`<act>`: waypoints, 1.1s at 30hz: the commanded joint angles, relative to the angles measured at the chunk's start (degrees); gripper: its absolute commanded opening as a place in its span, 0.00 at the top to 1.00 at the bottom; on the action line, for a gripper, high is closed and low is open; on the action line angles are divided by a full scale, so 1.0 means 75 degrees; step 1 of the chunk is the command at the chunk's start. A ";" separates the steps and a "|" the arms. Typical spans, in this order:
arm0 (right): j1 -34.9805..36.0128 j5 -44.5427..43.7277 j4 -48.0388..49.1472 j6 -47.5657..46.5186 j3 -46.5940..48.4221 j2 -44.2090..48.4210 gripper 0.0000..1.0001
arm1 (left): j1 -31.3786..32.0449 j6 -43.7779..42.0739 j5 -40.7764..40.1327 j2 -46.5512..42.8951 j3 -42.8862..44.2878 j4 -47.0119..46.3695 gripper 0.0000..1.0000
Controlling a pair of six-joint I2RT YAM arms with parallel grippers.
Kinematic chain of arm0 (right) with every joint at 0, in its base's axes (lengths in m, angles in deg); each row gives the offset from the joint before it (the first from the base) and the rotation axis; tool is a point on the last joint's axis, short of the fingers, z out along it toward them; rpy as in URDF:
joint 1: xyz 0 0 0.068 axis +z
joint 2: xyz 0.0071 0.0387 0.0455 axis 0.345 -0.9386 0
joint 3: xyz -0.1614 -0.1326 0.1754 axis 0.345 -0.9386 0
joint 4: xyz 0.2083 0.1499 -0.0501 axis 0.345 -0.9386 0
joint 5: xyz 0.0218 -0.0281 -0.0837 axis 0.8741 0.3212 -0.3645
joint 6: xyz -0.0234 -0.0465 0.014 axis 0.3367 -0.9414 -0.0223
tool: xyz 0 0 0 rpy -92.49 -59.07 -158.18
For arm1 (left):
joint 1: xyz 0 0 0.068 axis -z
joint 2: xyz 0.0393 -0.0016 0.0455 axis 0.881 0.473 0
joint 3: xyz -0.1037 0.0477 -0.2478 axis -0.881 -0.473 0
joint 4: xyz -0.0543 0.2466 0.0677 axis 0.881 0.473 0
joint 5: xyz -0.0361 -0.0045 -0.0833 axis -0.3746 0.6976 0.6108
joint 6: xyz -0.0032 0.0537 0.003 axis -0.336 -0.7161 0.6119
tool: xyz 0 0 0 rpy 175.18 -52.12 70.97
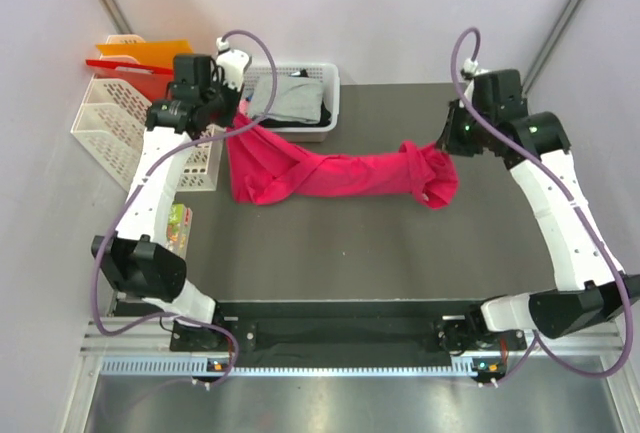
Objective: Fold and stack the t-shirts
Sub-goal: Flatten out the tshirt
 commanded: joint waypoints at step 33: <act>0.0593 -0.1292 0.1668 0.0093 -0.3332 0.2643 1.00 | -0.0125 0.0487 -0.0518 -0.1604 -0.0477 -0.0032 1.00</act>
